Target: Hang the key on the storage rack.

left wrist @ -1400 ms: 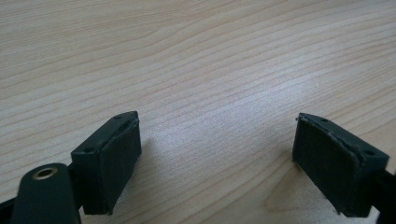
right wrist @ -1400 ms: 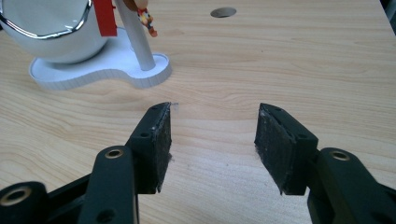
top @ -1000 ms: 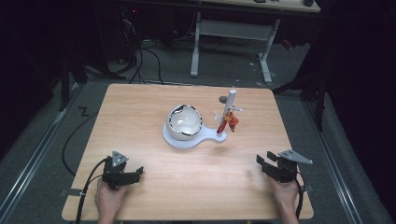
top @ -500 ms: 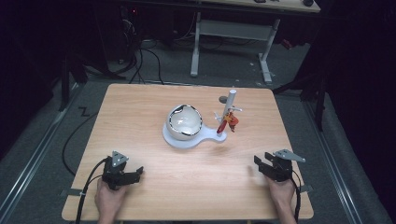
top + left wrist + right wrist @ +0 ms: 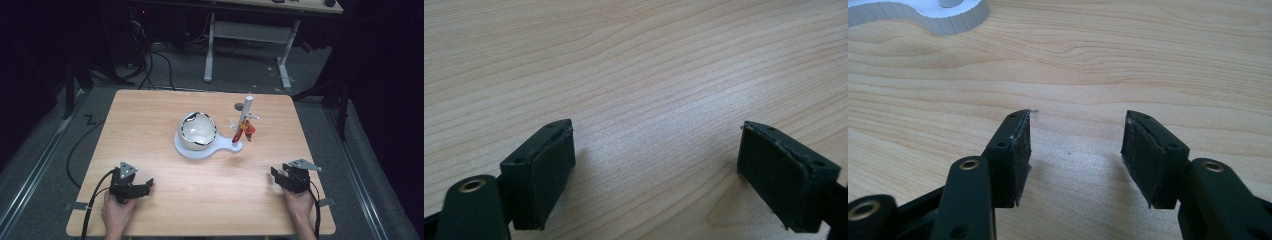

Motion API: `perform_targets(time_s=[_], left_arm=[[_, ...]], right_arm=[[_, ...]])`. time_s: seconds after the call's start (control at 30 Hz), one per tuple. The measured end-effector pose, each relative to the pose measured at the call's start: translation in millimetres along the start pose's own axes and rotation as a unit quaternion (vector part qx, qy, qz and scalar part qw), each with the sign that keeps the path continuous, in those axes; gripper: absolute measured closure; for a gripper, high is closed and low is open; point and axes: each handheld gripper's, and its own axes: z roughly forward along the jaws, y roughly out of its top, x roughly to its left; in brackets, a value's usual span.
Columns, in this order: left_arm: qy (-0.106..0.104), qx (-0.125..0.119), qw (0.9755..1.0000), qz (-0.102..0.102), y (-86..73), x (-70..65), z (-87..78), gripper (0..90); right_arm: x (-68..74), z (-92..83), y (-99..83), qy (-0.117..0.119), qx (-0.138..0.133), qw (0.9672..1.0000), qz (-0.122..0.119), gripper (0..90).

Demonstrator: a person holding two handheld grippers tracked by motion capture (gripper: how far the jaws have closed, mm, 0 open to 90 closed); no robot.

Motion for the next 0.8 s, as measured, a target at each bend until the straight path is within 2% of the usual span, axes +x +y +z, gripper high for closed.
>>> perform_targets(time_s=[0.23, 0.27, 0.37, 0.43, 0.8], left_arm=[[0.0, 0.0, 1.0, 0.0, 0.0, 0.0, -0.1, 16.0], [0.0, 0.0, 1.0, 0.0, 0.0, 0.0, 0.0, 16.0], [0.0, 0.0, 1.0, 0.0, 0.0, 0.0, 0.0, 16.0], [0.0, 0.0, 1.0, 0.0, 0.0, 0.0, -0.1, 16.0], [0.0, 0.0, 1.0, 0.0, -0.1, -0.2, -0.2, 16.0]], right_arm=[[-1.2, 1.2, 0.5, -0.008, 0.005, 0.9999, -0.009, 45.9], [0.0, 1.3, 0.4, -0.01, 0.01, 0.9999, -0.003, 45.7], [0.3, 2.4, 0.7, -0.016, 0.02, 0.9997, -0.005, 45.0], [1.3, 5.0, 1.6, -0.022, 0.033, 0.9991, -0.015, 44.5], [1.8, 5.7, 1.9, -0.025, 0.035, 0.9991, -0.007, 41.5]])
